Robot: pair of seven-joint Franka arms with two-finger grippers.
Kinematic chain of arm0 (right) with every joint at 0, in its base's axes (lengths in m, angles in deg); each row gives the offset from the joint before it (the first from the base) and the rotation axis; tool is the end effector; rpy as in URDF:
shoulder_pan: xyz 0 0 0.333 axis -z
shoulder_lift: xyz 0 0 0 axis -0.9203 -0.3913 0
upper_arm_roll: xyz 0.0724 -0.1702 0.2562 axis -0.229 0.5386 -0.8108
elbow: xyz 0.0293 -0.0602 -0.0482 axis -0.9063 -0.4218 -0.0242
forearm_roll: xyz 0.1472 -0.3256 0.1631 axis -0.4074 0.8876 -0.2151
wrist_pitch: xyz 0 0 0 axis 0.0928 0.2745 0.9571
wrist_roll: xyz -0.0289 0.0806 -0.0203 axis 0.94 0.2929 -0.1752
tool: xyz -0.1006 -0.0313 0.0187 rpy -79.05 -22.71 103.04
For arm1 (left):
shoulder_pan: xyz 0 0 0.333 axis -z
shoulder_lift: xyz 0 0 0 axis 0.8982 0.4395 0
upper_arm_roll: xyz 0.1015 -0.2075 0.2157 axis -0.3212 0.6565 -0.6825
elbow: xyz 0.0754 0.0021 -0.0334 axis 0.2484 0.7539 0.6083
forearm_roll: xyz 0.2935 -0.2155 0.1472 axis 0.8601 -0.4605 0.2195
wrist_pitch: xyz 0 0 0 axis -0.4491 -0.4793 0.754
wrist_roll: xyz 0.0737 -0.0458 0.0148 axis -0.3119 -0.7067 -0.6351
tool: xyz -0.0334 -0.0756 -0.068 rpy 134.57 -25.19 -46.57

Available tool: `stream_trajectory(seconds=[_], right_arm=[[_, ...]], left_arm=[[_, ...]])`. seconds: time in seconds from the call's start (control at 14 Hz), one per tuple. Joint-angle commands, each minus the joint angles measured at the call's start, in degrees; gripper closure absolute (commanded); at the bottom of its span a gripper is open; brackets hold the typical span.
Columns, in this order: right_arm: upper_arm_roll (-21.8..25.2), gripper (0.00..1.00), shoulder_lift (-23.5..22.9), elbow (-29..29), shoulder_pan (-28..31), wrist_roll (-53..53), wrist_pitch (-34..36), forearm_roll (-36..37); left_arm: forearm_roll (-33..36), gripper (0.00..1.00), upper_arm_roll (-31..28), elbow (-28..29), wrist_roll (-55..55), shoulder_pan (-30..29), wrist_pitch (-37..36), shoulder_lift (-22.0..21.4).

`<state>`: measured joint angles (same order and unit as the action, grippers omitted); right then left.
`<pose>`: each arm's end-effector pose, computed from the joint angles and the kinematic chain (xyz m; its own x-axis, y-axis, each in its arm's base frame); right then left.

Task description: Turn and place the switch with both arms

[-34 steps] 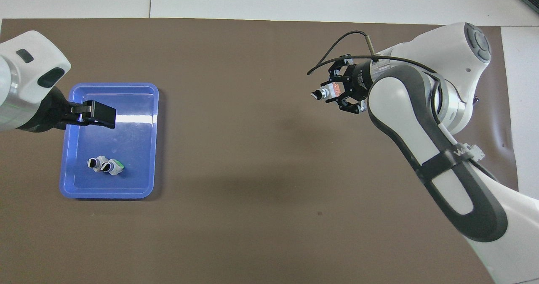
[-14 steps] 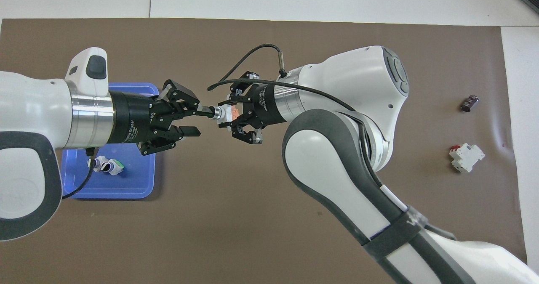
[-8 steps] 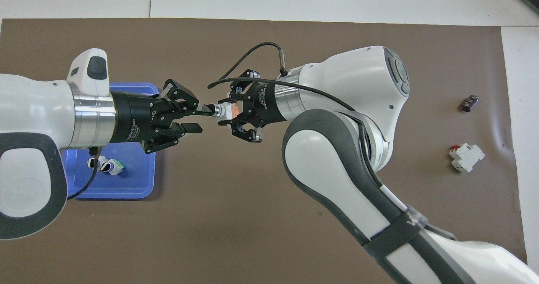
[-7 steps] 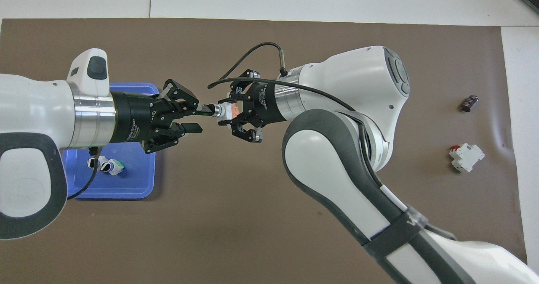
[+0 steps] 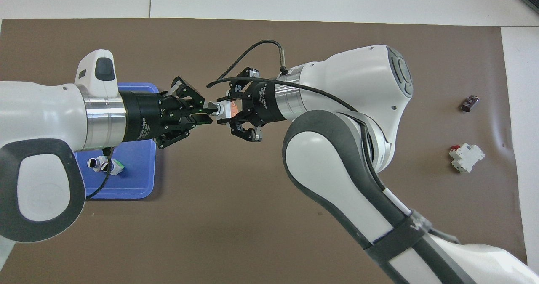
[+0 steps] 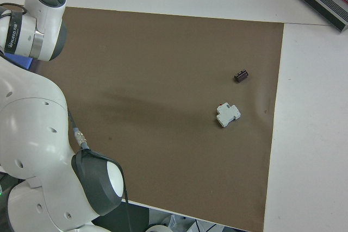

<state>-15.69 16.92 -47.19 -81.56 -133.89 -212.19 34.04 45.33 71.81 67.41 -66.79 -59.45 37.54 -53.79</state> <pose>0.5843 0.3661 0.5139 0.0526 -0.6752 -0.7358 -0.9984 -0.0196 -0.0534 0.5130 -0.2248 0.5805 0.7504 0.5692 -0.3360 0.6398 -0.4977 0.5856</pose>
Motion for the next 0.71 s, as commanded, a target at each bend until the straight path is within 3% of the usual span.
stream_trajectory(seconds=[0.0,0.36,0.64], right_arm=[[-0.31,1.0,0.8,-0.51,0.09,-0.67,-0.54,-0.53],[-0.31,1.0,0.8,-0.51,0.18,-0.67,-0.54,-0.53],[-0.31,1.0,0.8,-0.51,0.09,-0.58,-0.54,-0.53]], left_arm=[[-0.89,0.85,-0.63,1.85,-0.41,0.89,2.24,-1.35],[-0.71,0.86,-0.72,1.58,0.29,0.88,3.99,-1.0],[-0.27,0.69,-0.72,1.84,3.44,0.97,5.32,-0.91]])
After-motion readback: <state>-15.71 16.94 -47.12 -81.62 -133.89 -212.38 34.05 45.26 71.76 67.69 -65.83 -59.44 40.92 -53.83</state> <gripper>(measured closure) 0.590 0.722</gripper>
